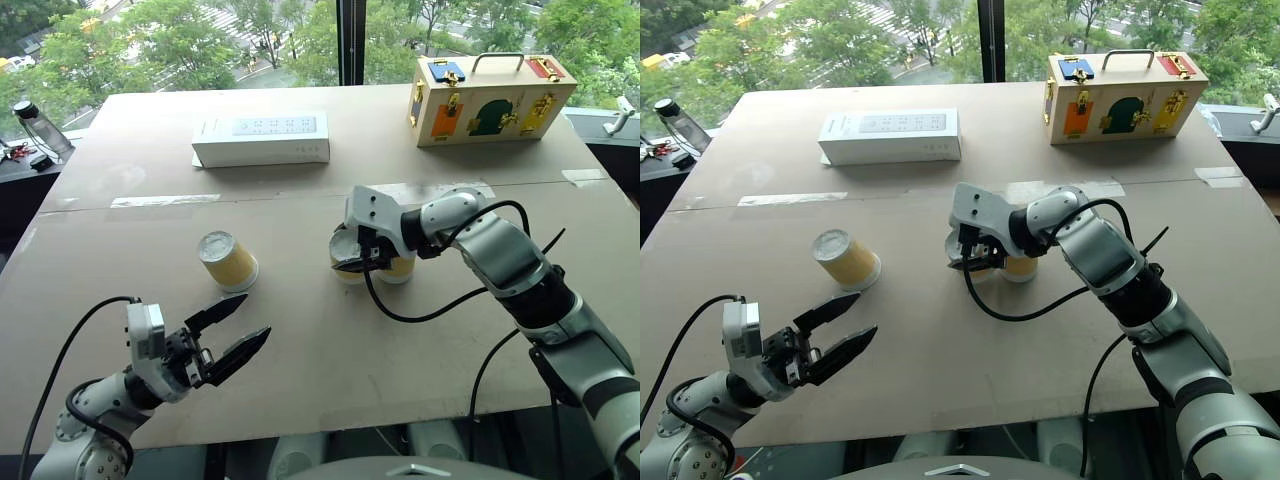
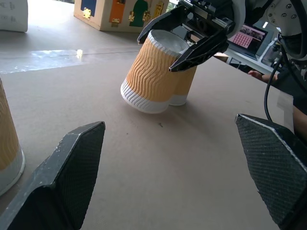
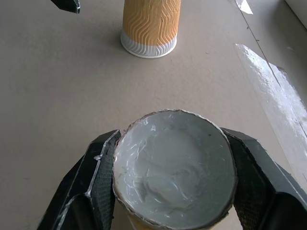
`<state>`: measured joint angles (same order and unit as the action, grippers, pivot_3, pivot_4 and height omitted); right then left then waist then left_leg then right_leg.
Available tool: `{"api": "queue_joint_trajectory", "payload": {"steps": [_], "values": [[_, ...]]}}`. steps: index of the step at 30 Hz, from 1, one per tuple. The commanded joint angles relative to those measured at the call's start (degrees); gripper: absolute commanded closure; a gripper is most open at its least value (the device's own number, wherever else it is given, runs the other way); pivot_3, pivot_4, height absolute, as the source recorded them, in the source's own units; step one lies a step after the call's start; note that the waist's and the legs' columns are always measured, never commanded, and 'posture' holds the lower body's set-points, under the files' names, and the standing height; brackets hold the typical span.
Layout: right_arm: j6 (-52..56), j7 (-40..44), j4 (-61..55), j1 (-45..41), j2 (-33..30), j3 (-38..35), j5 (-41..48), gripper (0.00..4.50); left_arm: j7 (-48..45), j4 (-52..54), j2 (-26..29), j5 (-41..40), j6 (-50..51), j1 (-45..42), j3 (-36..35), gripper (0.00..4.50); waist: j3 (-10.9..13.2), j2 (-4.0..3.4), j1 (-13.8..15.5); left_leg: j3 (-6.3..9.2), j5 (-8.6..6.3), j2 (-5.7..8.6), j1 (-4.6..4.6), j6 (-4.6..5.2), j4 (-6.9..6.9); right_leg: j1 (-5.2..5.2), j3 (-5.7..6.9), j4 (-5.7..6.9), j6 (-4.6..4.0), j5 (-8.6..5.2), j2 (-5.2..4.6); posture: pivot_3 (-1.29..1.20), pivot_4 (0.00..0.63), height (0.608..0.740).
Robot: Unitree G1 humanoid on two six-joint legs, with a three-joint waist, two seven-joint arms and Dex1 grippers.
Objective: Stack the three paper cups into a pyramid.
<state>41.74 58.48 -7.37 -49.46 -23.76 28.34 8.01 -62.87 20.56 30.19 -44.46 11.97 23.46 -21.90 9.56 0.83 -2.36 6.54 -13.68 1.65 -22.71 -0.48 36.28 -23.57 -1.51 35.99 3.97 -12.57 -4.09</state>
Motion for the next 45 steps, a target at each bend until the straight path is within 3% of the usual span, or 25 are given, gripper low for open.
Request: {"api": "queue_joint_trajectory", "payload": {"steps": [1, 4, 5, 14, 22, 29, 33, 45], "values": [[-1.2, 0.5, 0.3, -0.5, 0.3, -1.2, 0.7, 1.62, -0.3, 1.3, 0.2, -0.3, -0.5, 0.1, 0.1, 0.0, 0.0, 0.01, 0.0, 0.0, 0.0, 0.0, 0.0, 0.0, 0.0, 0.0, 0.0, 0.0, 0.0, 0.0, 0.0, 0.0, 0.15, 0.74], [-1.9, 1.1, 1.1, -0.5, 0.0, -1.6, 1.0, 0.21, -0.1, 1.4, 0.1, -0.2, -0.5, 0.0, 0.2, 0.0, 0.0, 0.01, 0.0, 0.0, 0.0, 0.0, 0.0, 0.0, 0.0, 0.0, 0.0, 0.0, 0.0, 0.0, 0.0, 0.0, 0.15, 0.74], [-2.3, 1.1, 1.2, -0.4, -0.2, -1.8, 0.9, 0.03, -0.1, 1.5, 0.0, -0.2, -0.5, 0.0, 0.2, 0.0, 0.0, 0.01, 0.0, 0.0, 0.0, 0.0, 0.0, 0.0, 0.0, 0.0, 0.0, 0.0, 0.0, 0.0, 0.0, 0.0, 0.15, 0.74], [-7.4, 2.6, -8.3, 3.4, -0.9, -13.7, 10.7, 0.03, 0.1, 1.4, -0.8, -0.5, -1.3, 1.8, -1.3, 0.0, 0.0, 0.01, 0.1, 0.0, 0.0, 0.0, -0.02, 0.0, 0.0, 0.01, 0.0, -0.03, 0.0, 0.0, -0.01, 0.0, 0.15, 0.74], [-7.4, -0.7, -23.1, 20.6, -5.5, -28.3, 22.1, 0.03, 0.3, -2.4, -0.5, -0.6, -2.5, 4.1, -6.4, 0.0, 0.0, 0.06, 0.8, 0.05, -0.01, -0.01, -0.02, 0.01, 0.03, 0.08, 0.06, -0.04, 0.0, -0.01, -0.03, 0.0, 0.15, 0.74], [-10.5, -3.3, -34.1, 40.0, -10.8, -35.7, 24.5, 0.03, 3.1, -10.4, 3.0, 0.9, -0.9, -4.3, -8.4, 0.0, -0.1, 0.09, 1.6, 0.03, -0.01, -0.03, 0.05, 0.01, 0.08, 0.14, 0.07, -0.01, 0.01, -0.01, 0.01, 0.0, 0.15, 0.74], [-12.9, -5.2, -38.1, 48.2, -9.9, -40.6, 28.0, 0.03, 4.8, -15.7, 6.2, 2.1, 0.6, -12.3, -7.7, 0.0, -0.1, 0.18, 1.9, 0.06, -0.01, -0.02, 0.05, 0.02, 0.11, 0.2, 0.1, -0.01, 0.02, -0.01, 0.02, 0.0, 0.15, 0.74], [-14.5, -12.6, -42.5, 55.1, -11.5, -41.9, 28.1, 0.03, 1.0, -30.8, 10.0, 11.5, -1.4, -30.4, 2.1, 0.0, -0.2, 0.28, 1.6, 0.03, 0.0, -0.03, 0.19, 0.01, 0.15, 0.31, 0.08, -0.01, 0.03, -0.01, 0.03, 0.0, 0.15, 0.74]]}}
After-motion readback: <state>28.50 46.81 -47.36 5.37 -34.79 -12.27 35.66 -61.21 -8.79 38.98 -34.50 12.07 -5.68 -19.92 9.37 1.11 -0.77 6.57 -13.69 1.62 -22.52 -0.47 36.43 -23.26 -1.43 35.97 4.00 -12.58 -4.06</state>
